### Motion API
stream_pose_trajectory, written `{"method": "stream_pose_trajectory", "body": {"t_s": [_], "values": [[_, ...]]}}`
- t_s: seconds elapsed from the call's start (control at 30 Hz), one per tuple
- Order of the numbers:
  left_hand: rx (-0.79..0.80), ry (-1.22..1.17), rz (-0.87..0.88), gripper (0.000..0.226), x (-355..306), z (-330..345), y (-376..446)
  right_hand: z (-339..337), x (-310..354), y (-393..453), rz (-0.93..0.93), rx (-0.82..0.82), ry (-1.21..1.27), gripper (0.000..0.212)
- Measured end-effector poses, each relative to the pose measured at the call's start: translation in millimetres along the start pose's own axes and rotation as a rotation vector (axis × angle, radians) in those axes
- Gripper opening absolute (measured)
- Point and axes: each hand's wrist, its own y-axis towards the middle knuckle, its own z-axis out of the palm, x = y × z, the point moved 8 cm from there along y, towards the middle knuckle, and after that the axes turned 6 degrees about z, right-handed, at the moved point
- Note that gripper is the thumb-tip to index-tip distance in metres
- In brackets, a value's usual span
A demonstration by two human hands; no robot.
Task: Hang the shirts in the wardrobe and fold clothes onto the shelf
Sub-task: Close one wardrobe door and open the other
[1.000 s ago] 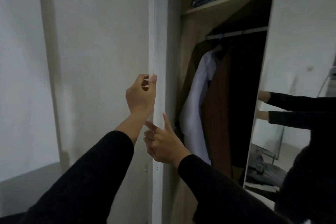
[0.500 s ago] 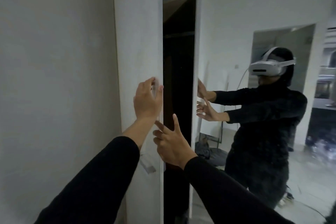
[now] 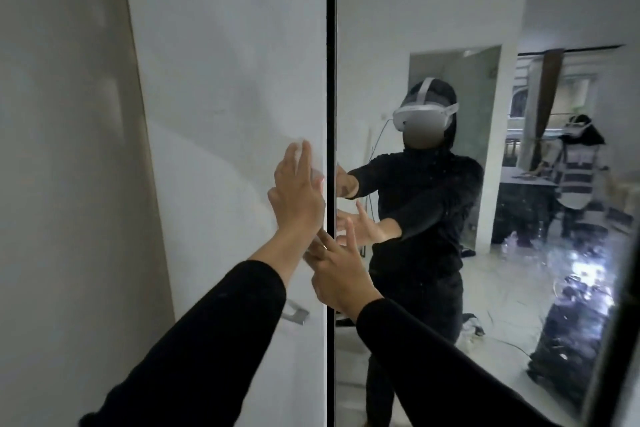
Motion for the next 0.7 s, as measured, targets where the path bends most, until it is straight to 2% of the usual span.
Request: {"method": "stream_pose_trajectory", "body": {"t_s": [0.17,0.47,0.63,0.7], "values": [[0.085,-0.001,0.014,0.066,1,33,9,26,-8,11,0.026,0.110,-0.017,0.057],[0.095,-0.006,0.056,0.070,9,53,13,44,-2,10,0.103,0.183,-0.031,0.061],[0.061,-0.071,0.029,0.061,6,45,6,31,-1,2,0.049,0.177,-0.109,0.058],[0.029,-0.110,0.084,0.058,-14,43,2,30,-19,-12,0.060,0.180,-0.103,0.054]]}}
